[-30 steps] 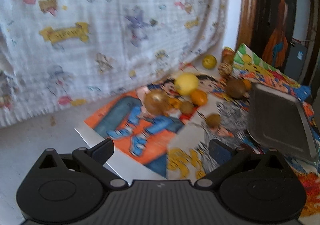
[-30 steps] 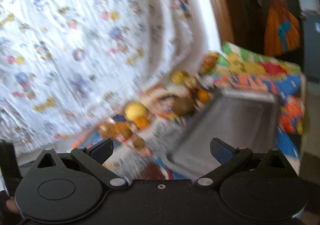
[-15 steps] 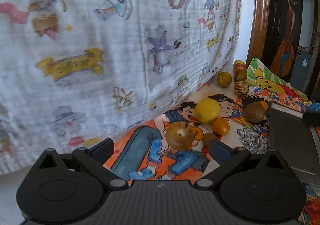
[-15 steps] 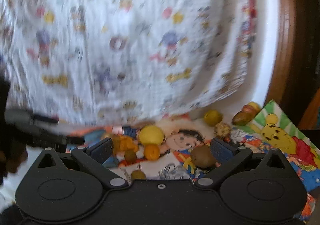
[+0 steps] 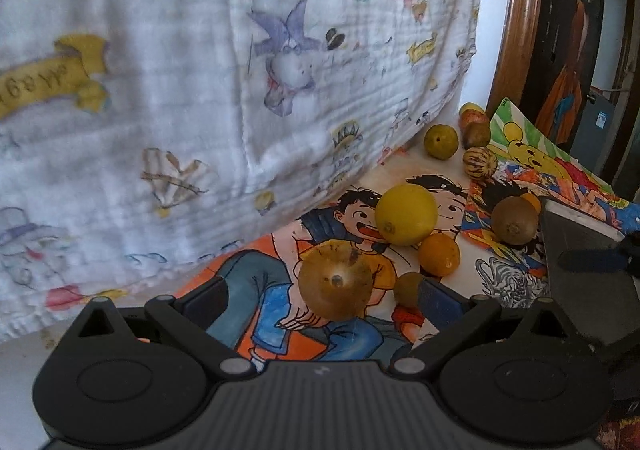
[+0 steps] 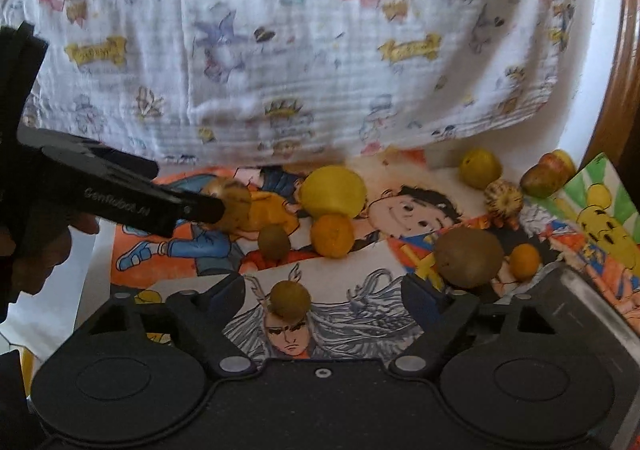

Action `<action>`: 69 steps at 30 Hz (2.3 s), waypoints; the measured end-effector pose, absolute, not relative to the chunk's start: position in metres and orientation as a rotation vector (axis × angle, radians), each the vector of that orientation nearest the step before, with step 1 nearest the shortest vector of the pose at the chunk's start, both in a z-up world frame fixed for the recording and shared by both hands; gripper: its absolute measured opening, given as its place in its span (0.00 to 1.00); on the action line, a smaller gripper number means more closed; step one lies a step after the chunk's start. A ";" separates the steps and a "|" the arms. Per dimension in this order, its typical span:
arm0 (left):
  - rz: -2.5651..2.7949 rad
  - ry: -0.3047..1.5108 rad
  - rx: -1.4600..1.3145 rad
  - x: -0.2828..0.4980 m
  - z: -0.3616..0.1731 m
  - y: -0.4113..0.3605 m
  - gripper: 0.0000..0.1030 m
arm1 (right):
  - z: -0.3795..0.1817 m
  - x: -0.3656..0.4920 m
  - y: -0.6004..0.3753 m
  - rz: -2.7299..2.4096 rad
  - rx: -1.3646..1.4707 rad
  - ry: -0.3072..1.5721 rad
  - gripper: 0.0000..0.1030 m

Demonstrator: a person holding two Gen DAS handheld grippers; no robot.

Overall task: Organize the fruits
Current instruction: 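Move the left tool to the brown onion-like fruit while the right tool reaches a small brown fruit, then close the left gripper on the onion-like fruit while the right gripper closes on the small fruit, then carry both held fruits over the grey metal tray with both tools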

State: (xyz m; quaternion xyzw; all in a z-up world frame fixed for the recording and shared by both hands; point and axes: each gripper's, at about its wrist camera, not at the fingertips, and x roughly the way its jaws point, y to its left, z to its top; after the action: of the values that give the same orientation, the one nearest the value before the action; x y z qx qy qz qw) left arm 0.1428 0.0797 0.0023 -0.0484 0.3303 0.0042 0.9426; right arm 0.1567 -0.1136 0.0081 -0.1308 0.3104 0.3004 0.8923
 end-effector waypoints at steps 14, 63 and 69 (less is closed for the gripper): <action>-0.026 0.704 -0.147 0.161 -0.009 0.084 0.73 | -0.016 0.169 -0.093 0.638 -0.269 0.726 0.49; -0.033 0.721 -0.194 0.144 0.004 0.059 0.48 | -0.007 0.159 -0.117 0.632 -0.141 0.697 0.30; -0.063 0.694 -0.199 0.145 0.018 0.042 0.48 | 0.002 0.154 -0.139 0.600 -0.108 0.666 0.30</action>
State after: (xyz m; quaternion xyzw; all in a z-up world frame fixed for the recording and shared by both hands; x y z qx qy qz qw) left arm 0.1454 0.0421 0.0181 -0.0975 0.3396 -0.0306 0.9350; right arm 0.1540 -0.1388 0.0024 -0.0522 0.3218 0.2900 0.8998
